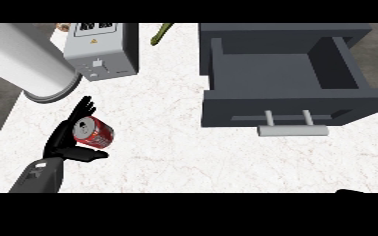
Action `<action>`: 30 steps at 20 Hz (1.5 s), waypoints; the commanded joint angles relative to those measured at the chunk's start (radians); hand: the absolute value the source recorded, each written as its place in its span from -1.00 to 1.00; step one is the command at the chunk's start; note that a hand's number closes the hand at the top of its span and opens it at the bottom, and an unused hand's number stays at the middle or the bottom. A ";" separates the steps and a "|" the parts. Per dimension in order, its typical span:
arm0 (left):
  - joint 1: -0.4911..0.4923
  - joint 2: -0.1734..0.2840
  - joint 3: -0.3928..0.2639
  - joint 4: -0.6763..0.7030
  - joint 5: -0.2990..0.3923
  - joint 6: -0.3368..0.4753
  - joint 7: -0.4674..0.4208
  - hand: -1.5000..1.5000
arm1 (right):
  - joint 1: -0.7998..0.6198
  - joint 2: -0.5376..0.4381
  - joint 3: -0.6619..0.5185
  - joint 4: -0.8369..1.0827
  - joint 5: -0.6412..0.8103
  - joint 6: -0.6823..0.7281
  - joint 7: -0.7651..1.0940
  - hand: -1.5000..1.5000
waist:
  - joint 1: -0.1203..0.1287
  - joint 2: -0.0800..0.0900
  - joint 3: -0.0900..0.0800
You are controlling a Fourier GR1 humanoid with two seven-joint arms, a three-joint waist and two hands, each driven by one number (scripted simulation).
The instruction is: Pick up the can, place it into the drawer and close the drawer
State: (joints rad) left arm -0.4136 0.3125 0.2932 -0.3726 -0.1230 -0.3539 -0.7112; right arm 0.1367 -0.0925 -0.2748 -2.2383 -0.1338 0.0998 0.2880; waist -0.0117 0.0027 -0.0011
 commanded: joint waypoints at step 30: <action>-0.270 -0.268 0.078 0.058 0.130 0.303 0.034 1.00 | -0.089 -0.005 0.003 0.001 0.079 -0.044 0.041 -1.00 | 0.002 -0.001 0.001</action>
State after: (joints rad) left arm -0.6483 0.0775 0.3586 -0.2868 -0.0234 -0.1075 -0.7051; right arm 0.0617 -0.1008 -0.2829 -2.2352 -0.0768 0.0685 0.3220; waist -0.0124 0.0030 -0.0008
